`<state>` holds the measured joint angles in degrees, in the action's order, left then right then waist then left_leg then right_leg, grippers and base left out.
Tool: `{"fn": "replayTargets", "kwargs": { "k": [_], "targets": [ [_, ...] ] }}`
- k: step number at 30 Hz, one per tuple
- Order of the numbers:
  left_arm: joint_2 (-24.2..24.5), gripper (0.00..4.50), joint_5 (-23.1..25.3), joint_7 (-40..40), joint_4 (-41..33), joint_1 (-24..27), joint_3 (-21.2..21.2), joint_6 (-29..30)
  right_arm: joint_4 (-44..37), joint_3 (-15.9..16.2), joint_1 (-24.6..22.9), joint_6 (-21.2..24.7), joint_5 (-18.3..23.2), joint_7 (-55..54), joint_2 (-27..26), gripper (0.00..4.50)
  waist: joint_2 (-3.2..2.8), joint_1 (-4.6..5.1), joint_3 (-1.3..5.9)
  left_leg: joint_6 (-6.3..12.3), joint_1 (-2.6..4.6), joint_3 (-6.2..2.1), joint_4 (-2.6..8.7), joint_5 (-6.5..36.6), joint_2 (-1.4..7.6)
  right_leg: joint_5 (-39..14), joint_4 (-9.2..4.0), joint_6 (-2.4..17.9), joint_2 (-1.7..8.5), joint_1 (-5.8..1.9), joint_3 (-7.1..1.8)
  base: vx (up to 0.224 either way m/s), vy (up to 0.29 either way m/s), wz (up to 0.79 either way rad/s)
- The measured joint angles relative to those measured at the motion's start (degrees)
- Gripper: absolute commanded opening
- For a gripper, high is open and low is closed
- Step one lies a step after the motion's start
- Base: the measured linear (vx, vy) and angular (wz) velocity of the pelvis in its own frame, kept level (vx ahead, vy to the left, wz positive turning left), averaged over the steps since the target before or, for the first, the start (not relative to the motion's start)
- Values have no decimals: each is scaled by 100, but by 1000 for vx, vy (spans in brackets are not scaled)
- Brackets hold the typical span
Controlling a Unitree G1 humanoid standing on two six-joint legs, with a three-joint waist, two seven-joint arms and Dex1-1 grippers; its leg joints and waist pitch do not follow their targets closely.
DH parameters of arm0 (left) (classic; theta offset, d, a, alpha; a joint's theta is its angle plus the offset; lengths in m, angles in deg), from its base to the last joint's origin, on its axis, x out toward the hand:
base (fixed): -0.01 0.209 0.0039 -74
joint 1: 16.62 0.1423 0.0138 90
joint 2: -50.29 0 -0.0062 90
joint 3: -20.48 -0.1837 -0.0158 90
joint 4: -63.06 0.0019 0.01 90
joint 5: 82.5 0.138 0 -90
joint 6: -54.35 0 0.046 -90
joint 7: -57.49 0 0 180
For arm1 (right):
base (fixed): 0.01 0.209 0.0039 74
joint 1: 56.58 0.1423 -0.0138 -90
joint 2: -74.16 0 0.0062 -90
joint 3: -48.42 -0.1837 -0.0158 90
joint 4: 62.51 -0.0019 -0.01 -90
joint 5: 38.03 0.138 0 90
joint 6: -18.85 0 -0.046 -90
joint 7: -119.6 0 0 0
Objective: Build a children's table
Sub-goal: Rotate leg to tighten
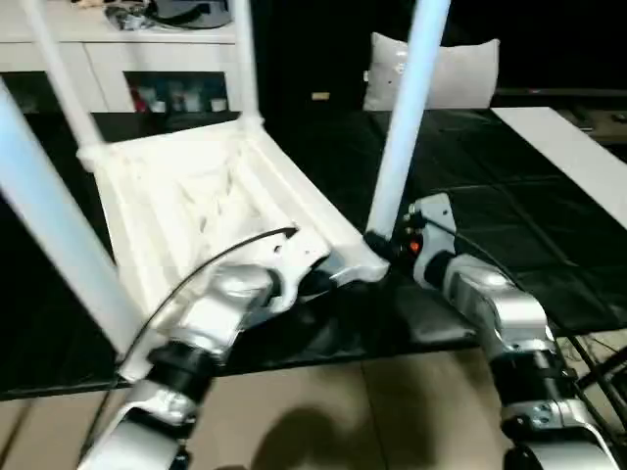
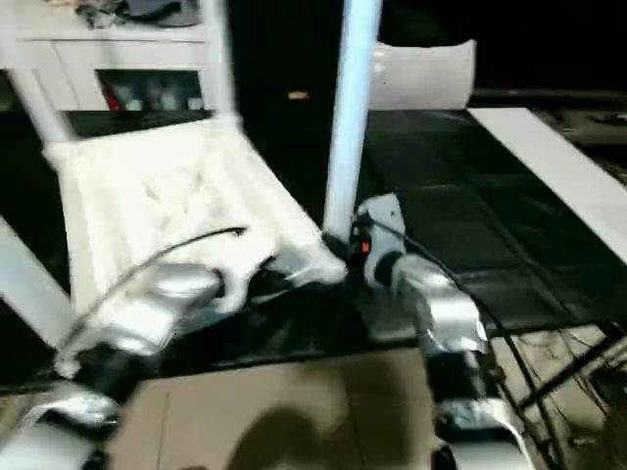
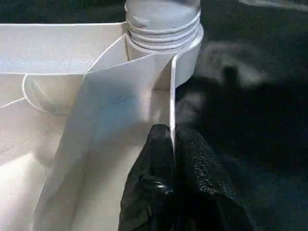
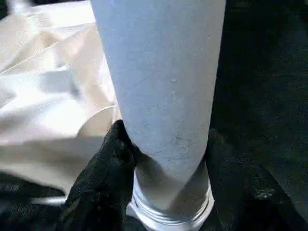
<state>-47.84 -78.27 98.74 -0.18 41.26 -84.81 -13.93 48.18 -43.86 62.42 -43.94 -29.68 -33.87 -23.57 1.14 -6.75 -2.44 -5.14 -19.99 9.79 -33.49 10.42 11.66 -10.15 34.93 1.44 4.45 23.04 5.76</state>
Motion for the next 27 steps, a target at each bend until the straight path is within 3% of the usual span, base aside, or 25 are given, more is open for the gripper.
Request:
{"fn": "replayTargets", "kwargs": {
  "k": [6,10,15,21,27],
  "targets": [
    [-90,0,3,-33,-89,-16,-43,82,-147,-82,-144,-59,22,-70,-67,302,-18,-129,3,-2,-6,1,58,0,-1,-6,1,14,-5,18,2,0,0,0],
    [-19,0,19,17,-183,18,-133,51,-213,-50,-213,-68,108,268,122,345,-25,-145,-1,-5,-8,2,58,3,-1,-8,0,14,-5,19,2,0,0,0],
    [360,0,70,430,-251,81,-347,-387,-268,317,-422,-391,131,1570,1068,383,-32,-188,-4,-5,-8,1,58,3,-2,-18,-4,-3,-4,18,2,0,0,0],
    [747,0,21,1016,-327,227,-391,-898,-244,333,-435,-691,308,2715,1631,427,-31,-198,-5,-5,-8,1,53,2,0,-16,-1,-1,-5,18,3,0,0,0],
    [1302,0,-90,1870,-330,276,-600,-1624,-183,618,-421,-1108,406,3842,2052,429,-24,-326,-6,-5,-8,1,50,2,2,-17,0,-1,-5,17,5,0,0,0]
  ]
}}
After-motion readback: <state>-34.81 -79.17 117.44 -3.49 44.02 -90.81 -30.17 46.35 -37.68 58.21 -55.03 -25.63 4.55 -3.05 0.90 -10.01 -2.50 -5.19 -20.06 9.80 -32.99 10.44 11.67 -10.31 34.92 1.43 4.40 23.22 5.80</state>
